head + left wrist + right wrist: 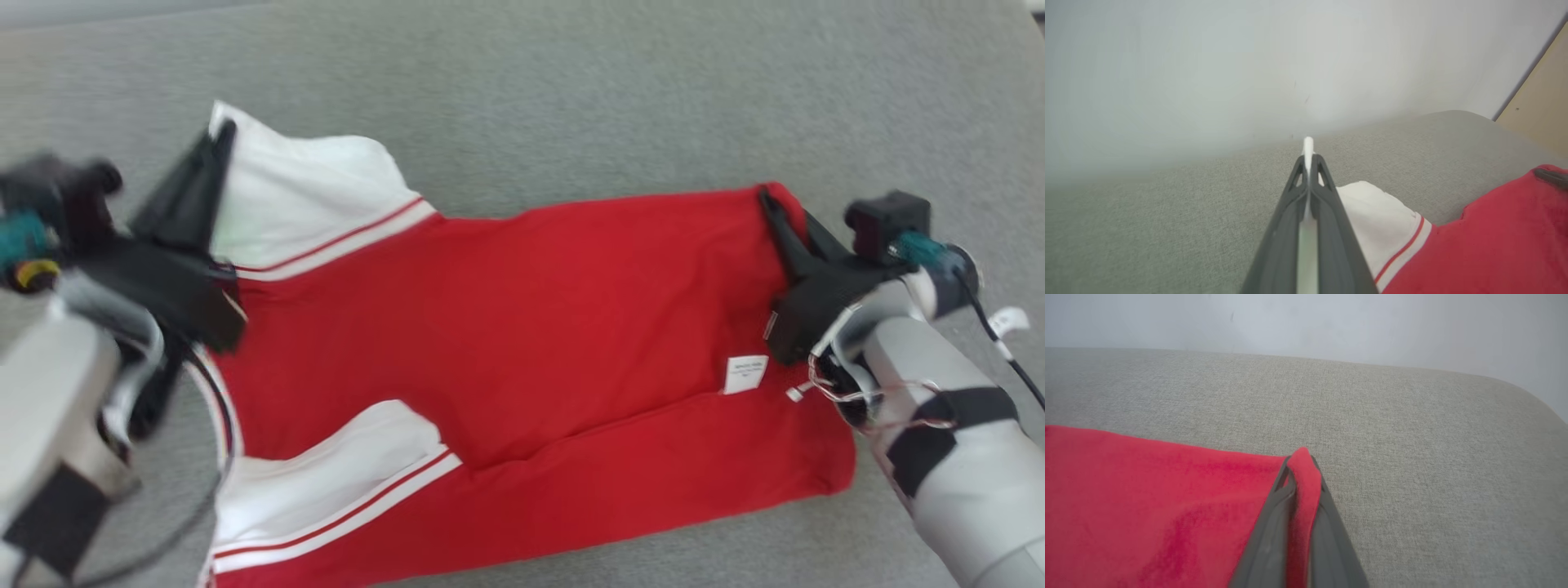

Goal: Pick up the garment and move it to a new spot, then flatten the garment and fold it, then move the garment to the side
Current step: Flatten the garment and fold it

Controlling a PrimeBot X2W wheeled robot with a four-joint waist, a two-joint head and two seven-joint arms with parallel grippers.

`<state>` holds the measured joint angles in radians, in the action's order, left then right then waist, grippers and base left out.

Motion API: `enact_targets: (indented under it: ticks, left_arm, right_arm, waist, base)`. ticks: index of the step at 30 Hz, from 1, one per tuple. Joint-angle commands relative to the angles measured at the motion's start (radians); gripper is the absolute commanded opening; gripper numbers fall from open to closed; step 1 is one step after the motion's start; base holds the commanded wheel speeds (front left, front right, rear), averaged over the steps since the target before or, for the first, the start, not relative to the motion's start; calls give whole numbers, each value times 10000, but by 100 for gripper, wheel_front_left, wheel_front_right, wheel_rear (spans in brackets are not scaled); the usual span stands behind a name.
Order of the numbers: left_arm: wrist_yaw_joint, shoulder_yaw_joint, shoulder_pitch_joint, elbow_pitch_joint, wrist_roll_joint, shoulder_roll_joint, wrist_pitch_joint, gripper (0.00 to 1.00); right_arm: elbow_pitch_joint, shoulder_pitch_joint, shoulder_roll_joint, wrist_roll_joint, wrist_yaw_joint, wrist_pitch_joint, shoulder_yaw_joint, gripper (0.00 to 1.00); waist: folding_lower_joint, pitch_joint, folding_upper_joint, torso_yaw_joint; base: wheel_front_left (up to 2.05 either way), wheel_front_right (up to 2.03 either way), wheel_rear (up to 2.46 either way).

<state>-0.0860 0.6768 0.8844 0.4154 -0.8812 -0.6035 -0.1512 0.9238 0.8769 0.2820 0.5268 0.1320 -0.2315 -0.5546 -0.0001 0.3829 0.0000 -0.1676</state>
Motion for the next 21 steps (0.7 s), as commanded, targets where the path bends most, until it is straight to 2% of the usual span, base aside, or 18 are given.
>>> enact_targets:
  ticks: [1,6,12,21]
  left_arm:
    - [159,1,-471,-455,50,-59,-238,0]
    - [963,51,-1890,-2143,267,-124,-755,0]
    - [1730,-12,-3460,-3393,469,110,-1060,0]
    - [2080,-388,-5113,-4075,642,748,-1156,0]
  right_arm:
    - [-78,-241,188,-104,-26,-139,70,0]
    - [-462,-886,509,-128,-27,-323,462,0]
    - [-1454,-1809,854,-398,-26,-339,1216,0]
    - [-3201,-3633,948,-947,-26,-345,2489,0]
  waist:
    - [1,-384,0,466]
    - [1,-524,0,809]
    - [1,-702,0,1130]
    - [1,-1008,0,1337]
  base:
    - [0,0,0]
    - [0,0,0]
    - [0,0,0]
    - [0,0,0]
